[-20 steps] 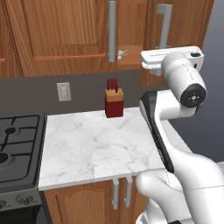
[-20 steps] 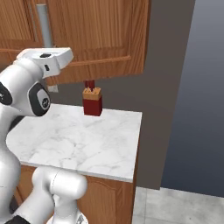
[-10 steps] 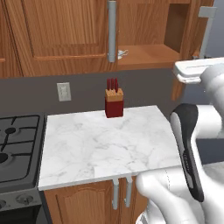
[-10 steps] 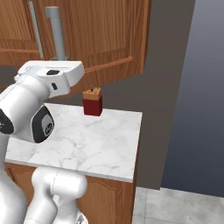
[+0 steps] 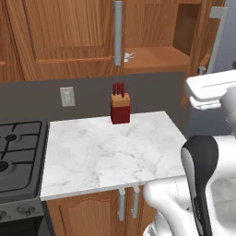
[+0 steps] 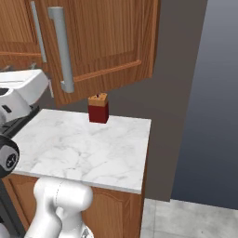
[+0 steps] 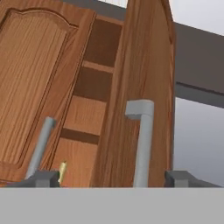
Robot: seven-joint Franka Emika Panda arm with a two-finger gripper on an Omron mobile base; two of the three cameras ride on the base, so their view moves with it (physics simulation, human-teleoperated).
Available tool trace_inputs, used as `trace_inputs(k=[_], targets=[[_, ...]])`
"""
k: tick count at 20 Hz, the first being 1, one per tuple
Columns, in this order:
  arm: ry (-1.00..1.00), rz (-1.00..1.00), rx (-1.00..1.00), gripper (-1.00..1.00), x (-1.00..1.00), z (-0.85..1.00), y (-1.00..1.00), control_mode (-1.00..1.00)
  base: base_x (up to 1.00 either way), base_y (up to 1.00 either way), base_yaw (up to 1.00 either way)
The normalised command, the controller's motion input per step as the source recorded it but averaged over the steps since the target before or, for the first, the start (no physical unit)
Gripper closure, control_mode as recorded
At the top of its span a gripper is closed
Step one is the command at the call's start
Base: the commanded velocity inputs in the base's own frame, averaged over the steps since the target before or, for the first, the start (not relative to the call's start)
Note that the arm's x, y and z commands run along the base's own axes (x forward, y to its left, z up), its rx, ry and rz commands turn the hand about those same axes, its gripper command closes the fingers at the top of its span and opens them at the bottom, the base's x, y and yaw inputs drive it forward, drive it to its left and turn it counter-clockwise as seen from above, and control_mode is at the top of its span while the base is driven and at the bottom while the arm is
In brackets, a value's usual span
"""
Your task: Get the candle and the beer from the cabinet and move them to the dining counter.
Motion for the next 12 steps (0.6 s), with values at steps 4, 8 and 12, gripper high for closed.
trace_inputs(k=[4,8,12], targets=[[-0.13,-0.01,-0.26,-1.0,-0.46,0.0,1.0,-1.0,0.0,0.0,0.0],[-0.01,-0.1,-0.27,-1.0,-0.04,-0.03,1.0,-1.0,0.0,0.0,0.0],[0.05,-0.28,-0.22,-1.0,0.28,-0.2,0.95,-1.0,0.0,0.0,0.0]])
